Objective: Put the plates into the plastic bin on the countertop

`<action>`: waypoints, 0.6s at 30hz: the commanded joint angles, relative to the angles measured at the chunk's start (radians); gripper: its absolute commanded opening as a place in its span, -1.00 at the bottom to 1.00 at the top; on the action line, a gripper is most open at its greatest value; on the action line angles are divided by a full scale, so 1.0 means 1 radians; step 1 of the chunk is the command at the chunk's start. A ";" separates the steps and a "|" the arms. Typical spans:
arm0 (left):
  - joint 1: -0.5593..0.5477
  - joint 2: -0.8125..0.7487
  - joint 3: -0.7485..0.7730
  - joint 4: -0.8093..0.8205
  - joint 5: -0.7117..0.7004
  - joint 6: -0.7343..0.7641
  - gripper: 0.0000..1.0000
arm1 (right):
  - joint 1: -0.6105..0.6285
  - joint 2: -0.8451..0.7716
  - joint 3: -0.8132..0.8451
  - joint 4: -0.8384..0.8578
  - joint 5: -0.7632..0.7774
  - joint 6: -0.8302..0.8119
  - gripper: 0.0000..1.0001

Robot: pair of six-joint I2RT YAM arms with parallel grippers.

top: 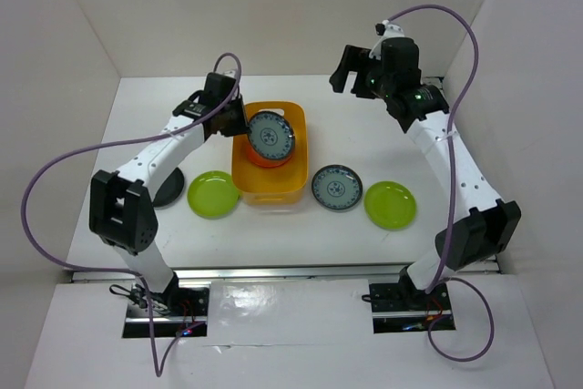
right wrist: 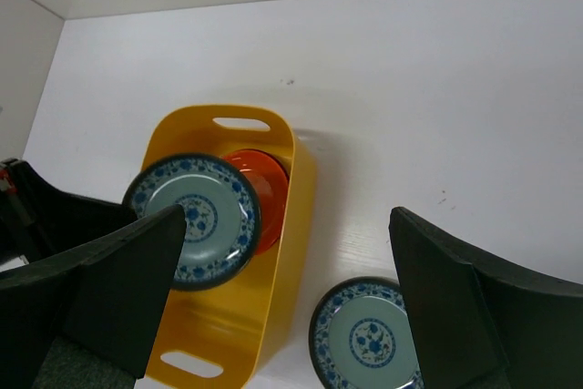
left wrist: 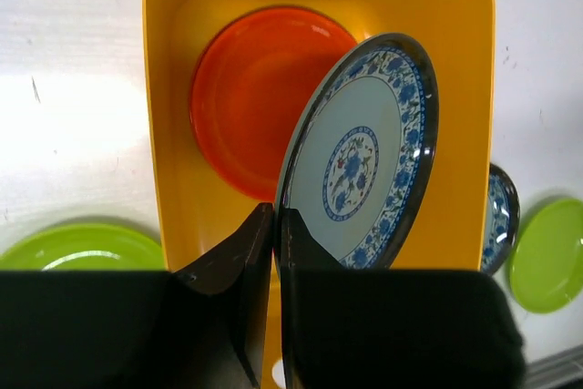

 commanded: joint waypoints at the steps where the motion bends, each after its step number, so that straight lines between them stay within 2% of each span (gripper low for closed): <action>1: 0.002 0.047 0.099 0.037 -0.046 0.044 -1.00 | -0.019 -0.066 -0.025 0.004 -0.014 0.006 1.00; 13: 0.002 0.173 0.080 0.048 -0.040 0.054 -0.96 | -0.068 -0.126 -0.134 0.014 -0.052 -0.019 1.00; 15: 0.002 0.182 0.080 0.048 -0.040 0.043 -0.70 | -0.068 -0.126 -0.189 0.037 -0.066 -0.028 1.00; 16: 0.002 0.182 0.080 0.057 -0.040 0.043 -0.42 | -0.077 -0.135 -0.210 0.050 -0.089 -0.039 1.00; 18: 0.002 0.191 0.080 0.057 -0.040 0.043 -0.29 | -0.077 -0.148 -0.295 0.081 -0.115 -0.039 1.00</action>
